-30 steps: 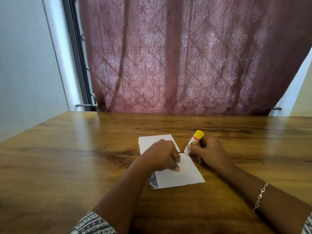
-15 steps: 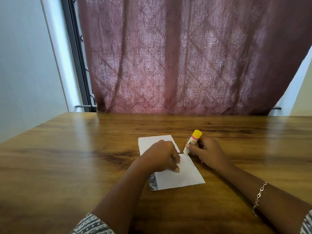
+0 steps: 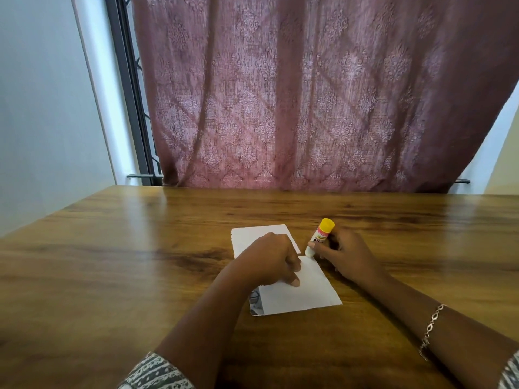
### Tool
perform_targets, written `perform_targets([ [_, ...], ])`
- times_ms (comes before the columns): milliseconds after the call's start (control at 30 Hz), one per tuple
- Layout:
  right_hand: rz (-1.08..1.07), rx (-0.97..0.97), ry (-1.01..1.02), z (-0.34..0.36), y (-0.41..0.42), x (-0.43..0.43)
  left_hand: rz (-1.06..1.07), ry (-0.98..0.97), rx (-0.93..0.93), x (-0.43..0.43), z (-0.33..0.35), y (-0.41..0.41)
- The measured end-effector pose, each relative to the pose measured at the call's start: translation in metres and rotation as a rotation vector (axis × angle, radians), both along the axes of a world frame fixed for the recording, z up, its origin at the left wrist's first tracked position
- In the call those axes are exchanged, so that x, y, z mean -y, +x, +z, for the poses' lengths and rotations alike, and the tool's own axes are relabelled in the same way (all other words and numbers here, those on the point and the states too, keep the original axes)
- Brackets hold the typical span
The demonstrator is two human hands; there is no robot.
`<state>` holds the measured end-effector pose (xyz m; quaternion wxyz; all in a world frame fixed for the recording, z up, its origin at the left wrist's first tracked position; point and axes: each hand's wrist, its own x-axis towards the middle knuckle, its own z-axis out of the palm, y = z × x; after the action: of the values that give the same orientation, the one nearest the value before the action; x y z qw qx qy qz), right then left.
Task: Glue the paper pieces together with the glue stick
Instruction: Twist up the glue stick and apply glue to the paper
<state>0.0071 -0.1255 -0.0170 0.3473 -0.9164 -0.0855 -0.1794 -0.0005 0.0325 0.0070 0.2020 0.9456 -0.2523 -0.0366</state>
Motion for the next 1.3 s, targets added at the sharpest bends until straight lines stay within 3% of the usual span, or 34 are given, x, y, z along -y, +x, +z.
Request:
perform_targets([
  [1300, -0.002, 0.006, 0.023, -0.001, -0.038, 0.006, 0.008, -0.057, 0.000, -0.001, -0.001, -0.001],
])
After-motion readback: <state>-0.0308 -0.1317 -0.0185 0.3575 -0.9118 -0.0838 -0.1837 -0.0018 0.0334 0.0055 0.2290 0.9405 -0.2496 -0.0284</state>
